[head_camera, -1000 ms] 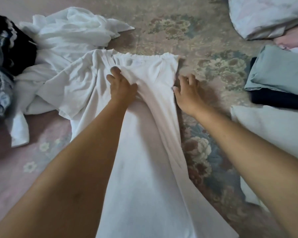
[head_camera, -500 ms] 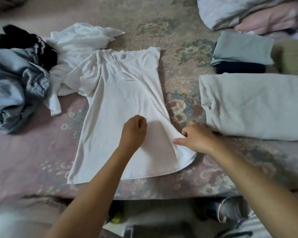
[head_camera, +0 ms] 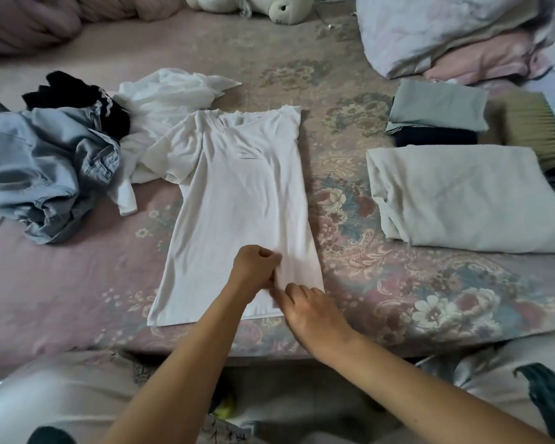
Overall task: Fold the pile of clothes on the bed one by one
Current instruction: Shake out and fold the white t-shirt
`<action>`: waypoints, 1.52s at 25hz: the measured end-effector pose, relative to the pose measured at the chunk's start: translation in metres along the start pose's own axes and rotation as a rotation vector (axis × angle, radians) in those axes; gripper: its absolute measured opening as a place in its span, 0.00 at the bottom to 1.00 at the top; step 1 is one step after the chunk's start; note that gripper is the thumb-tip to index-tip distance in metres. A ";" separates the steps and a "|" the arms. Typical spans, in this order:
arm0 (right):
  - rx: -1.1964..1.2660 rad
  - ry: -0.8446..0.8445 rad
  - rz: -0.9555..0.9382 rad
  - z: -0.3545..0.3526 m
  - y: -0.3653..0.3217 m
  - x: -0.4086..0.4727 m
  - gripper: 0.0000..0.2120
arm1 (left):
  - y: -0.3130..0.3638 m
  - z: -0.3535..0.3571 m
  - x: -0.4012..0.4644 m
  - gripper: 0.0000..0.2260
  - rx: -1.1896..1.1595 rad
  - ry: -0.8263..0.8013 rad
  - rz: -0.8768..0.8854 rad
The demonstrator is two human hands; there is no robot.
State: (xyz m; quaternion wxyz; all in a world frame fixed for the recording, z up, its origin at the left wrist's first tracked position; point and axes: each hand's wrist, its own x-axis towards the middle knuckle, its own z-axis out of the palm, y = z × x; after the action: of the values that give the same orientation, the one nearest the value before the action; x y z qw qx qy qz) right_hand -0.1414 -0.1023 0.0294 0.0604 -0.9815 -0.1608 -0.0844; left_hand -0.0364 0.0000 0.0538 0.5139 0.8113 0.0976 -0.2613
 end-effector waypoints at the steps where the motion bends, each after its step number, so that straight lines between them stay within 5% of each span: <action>1: 0.058 0.046 -0.006 -0.003 0.007 -0.006 0.24 | -0.005 0.000 -0.002 0.06 0.038 0.006 0.012; 3: 0.087 0.129 0.000 -0.006 0.028 -0.019 0.21 | -0.011 -0.002 -0.010 0.06 0.080 0.019 0.027; 6: -0.040 0.023 -0.081 0.000 0.065 -0.034 0.33 | -0.014 -0.002 -0.021 0.12 0.191 0.026 0.009; 8: -0.080 -0.082 -0.166 0.006 0.079 -0.034 0.37 | -0.017 0.002 -0.028 0.19 0.726 0.085 0.047; 9: -0.085 -0.092 -0.200 0.007 0.081 -0.031 0.35 | -0.020 0.003 -0.029 0.21 0.983 0.202 0.193; 11: -0.094 -0.061 -0.274 0.008 0.084 -0.020 0.27 | -0.032 0.007 -0.027 0.19 1.106 0.372 0.719; 12: -0.087 -0.060 -0.307 0.007 0.085 -0.014 0.24 | -0.043 0.008 -0.025 0.18 1.084 0.358 0.991; 14: -0.113 -0.079 -0.363 0.005 0.088 -0.010 0.22 | -0.066 0.007 -0.018 0.27 1.107 0.170 1.190; 16: -0.176 -0.074 -0.404 0.006 0.092 -0.010 0.22 | -0.082 0.005 -0.011 0.32 1.139 0.100 1.224; 24: -0.076 0.151 -0.445 0.004 0.091 -0.006 0.17 | -0.076 0.010 -0.012 0.20 1.250 0.081 1.371; 30: -0.160 0.078 -0.539 0.004 0.100 -0.038 0.16 | -0.092 0.028 -0.036 0.24 1.276 0.037 1.368; 38: -0.255 0.031 -0.400 0.029 0.069 -0.033 0.30 | -0.135 -0.096 -0.017 0.33 1.260 0.323 1.302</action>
State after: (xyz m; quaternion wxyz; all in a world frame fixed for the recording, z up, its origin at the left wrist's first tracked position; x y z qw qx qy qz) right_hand -0.1454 -0.1733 -0.0114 -0.0793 -0.9285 -0.3390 -0.1292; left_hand -0.0776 0.1483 -0.0105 0.0026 0.8628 -0.4681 0.1911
